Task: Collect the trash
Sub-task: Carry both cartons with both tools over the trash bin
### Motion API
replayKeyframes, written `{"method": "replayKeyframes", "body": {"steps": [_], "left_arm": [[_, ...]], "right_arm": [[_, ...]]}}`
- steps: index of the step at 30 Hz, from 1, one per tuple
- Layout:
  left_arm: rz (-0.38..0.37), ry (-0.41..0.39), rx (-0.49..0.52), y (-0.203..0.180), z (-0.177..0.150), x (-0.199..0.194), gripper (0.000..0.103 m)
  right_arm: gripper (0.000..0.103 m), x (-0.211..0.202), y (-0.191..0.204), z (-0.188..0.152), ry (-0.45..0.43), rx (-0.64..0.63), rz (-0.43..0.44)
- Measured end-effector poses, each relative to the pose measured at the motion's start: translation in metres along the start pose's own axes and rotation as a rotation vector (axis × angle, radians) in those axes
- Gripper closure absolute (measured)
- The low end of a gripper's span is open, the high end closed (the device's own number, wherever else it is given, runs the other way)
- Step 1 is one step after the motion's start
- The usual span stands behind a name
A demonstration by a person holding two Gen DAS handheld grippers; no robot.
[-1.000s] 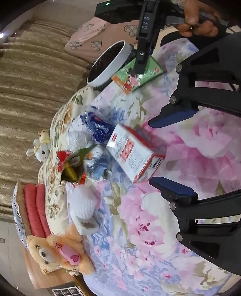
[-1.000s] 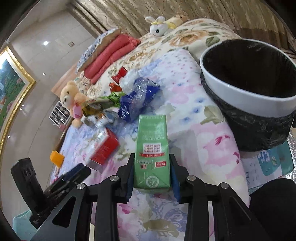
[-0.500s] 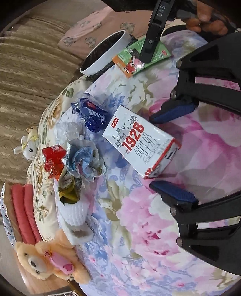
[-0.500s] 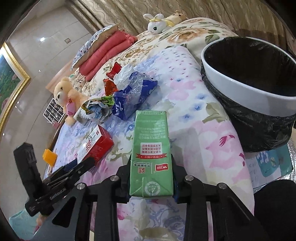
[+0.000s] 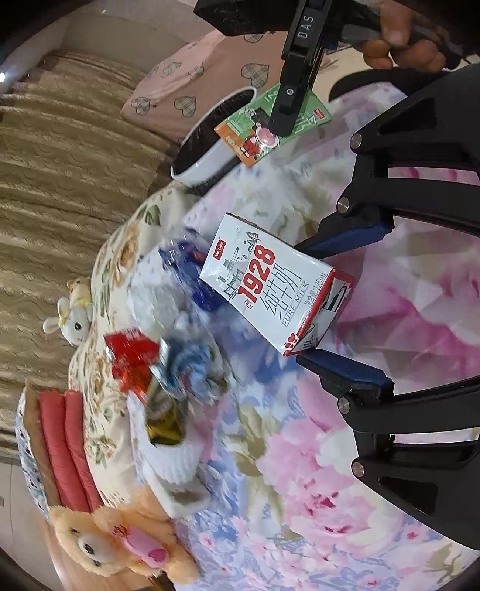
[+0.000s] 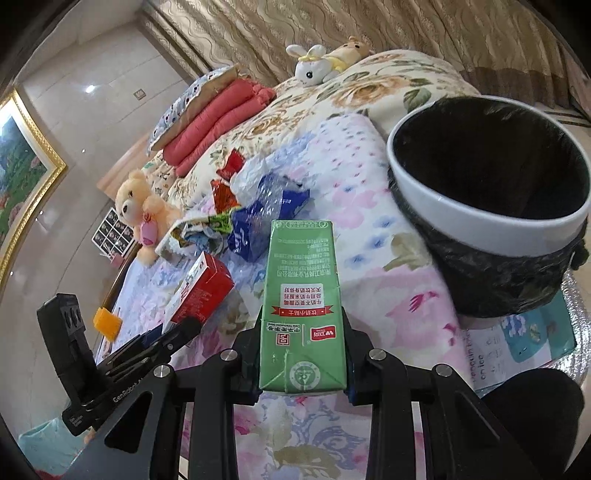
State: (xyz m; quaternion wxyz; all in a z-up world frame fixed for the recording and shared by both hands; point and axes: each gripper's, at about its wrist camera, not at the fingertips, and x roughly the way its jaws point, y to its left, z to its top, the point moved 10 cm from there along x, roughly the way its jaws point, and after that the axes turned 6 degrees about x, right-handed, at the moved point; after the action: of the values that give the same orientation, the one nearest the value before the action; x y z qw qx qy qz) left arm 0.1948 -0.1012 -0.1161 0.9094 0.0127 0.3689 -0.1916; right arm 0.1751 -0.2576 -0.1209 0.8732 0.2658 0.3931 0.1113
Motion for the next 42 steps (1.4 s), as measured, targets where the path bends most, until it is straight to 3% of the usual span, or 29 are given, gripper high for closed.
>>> {"method": "replayKeyframes", "body": {"steps": [22, 42], "left_arm": [[-0.137, -0.026, 0.153, -0.109, 0.063, 0.028, 0.053], [-0.173, 0.018, 0.249, -0.173, 0.099, 0.077, 0.053]], "right_arm": [[0.071, -0.059, -0.080, 0.067, -0.140, 0.091, -0.107], [0.071, -0.058, -0.132, 0.115, -0.147, 0.125, -0.160]]}}
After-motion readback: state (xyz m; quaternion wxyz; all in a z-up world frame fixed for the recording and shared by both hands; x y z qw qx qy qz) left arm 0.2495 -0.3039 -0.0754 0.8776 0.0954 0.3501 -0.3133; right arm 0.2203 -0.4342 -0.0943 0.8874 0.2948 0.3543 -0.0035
